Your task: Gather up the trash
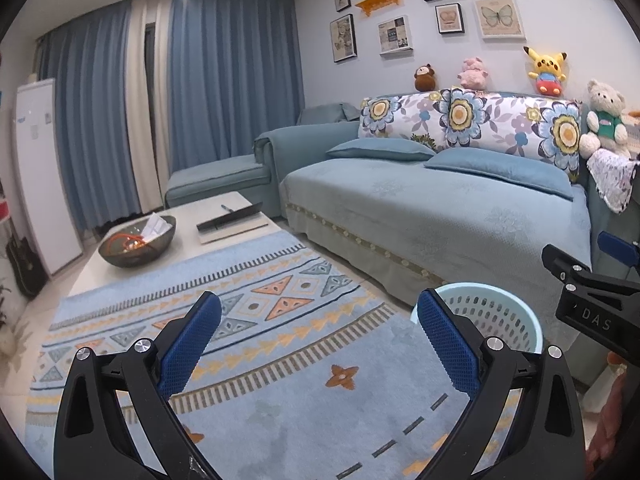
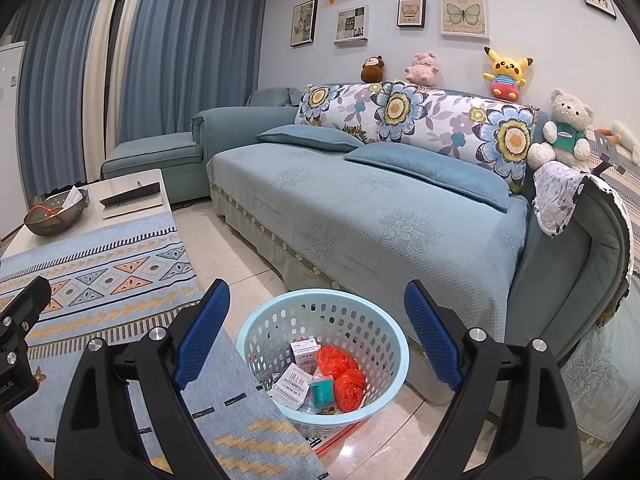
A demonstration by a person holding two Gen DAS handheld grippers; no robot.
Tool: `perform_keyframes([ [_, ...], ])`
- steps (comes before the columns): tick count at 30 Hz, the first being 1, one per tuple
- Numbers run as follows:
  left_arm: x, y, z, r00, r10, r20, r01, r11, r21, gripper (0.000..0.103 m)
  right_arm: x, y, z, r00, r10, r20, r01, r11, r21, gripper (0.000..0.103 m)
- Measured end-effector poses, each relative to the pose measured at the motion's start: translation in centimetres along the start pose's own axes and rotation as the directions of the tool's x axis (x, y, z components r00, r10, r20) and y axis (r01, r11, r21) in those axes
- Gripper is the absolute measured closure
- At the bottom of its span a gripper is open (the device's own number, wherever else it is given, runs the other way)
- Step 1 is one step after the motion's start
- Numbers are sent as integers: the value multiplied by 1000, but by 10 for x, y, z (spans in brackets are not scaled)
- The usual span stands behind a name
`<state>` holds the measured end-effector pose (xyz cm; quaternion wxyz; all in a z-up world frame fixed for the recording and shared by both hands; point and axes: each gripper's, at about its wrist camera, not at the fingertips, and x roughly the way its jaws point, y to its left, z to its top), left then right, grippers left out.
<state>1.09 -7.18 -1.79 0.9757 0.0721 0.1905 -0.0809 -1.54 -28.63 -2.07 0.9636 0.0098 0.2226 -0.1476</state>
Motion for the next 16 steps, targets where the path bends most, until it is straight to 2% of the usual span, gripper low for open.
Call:
perform_keyframes([
  [7, -1, -3, 1, 1000, 7, 8, -8, 1000, 23, 8, 0, 0, 0, 1000, -1, 1, 1, 1000, -2, 19],
  [16, 4, 10, 2, 1000, -11, -28, 10, 999, -40, 8, 0, 0, 0, 1000, -1, 1, 1, 1000, -3, 19],
])
